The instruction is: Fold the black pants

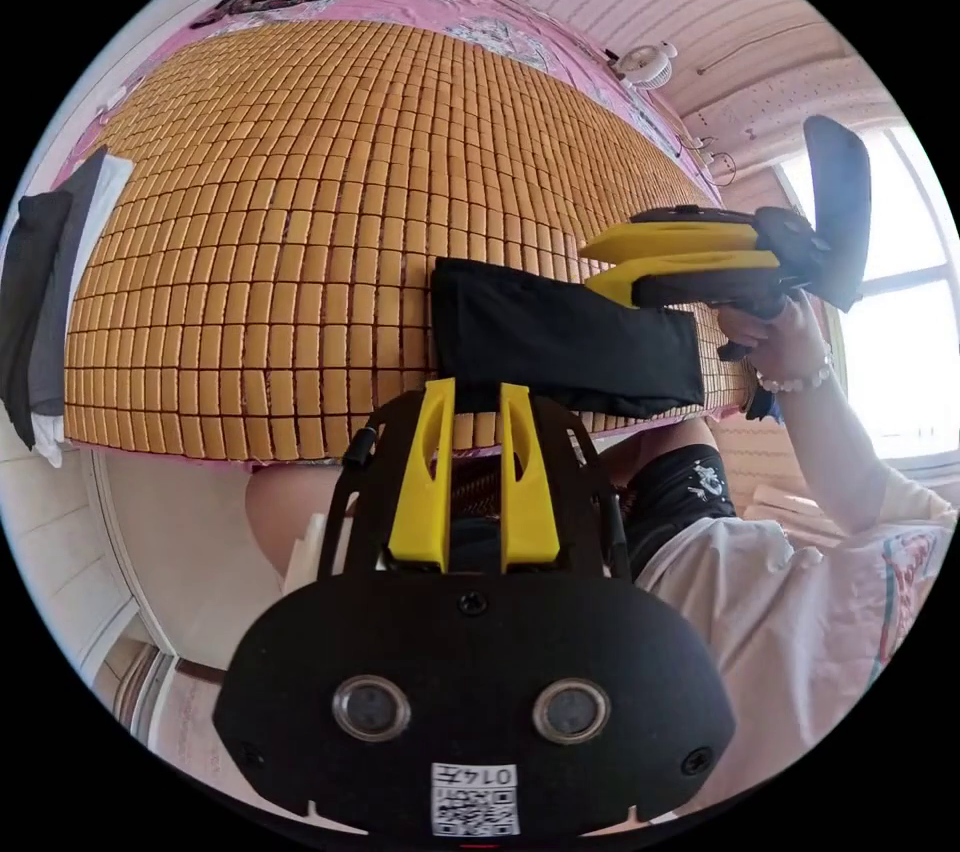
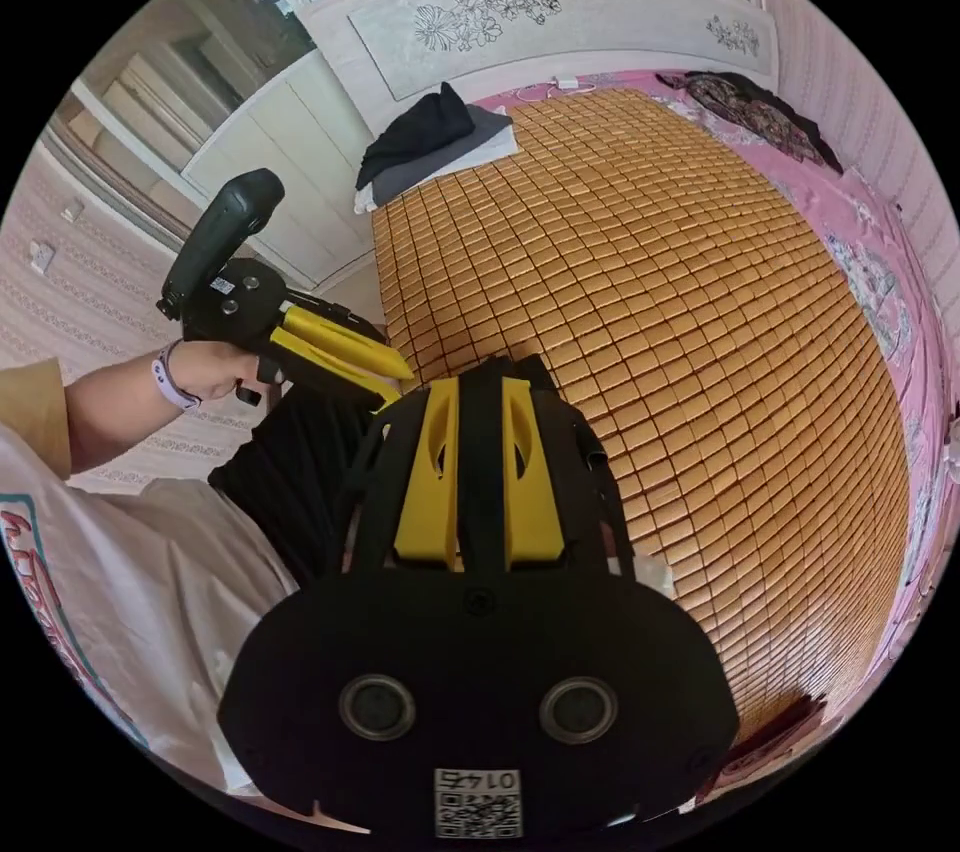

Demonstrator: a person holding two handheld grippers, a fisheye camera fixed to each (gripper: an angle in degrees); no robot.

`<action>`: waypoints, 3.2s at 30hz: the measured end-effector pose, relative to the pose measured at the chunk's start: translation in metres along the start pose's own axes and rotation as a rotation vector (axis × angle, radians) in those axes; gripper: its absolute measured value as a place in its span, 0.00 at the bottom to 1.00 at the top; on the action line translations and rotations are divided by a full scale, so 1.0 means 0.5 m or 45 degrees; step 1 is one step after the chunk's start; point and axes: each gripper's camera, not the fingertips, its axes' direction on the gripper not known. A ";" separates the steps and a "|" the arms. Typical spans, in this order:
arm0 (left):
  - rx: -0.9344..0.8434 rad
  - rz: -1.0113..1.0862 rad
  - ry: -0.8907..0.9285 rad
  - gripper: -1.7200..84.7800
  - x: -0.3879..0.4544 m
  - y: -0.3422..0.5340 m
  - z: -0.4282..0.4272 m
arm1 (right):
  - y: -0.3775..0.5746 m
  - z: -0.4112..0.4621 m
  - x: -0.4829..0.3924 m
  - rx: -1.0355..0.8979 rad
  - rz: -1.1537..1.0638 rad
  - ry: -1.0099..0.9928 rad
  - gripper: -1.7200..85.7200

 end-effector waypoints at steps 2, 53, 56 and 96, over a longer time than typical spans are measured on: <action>0.036 0.013 -0.024 0.10 0.002 0.020 0.001 | 0.037 0.009 0.035 0.029 0.120 -0.095 0.10; -0.078 0.822 0.034 0.01 0.410 0.155 0.408 | 0.459 -0.083 0.306 0.105 0.824 0.153 0.02; -0.015 0.878 0.087 0.04 0.428 0.178 0.402 | 0.650 -0.133 0.292 0.218 1.106 0.139 0.05; -0.111 1.401 -0.047 0.06 0.634 0.297 0.447 | 1.384 -0.192 0.259 0.969 1.735 -0.774 0.08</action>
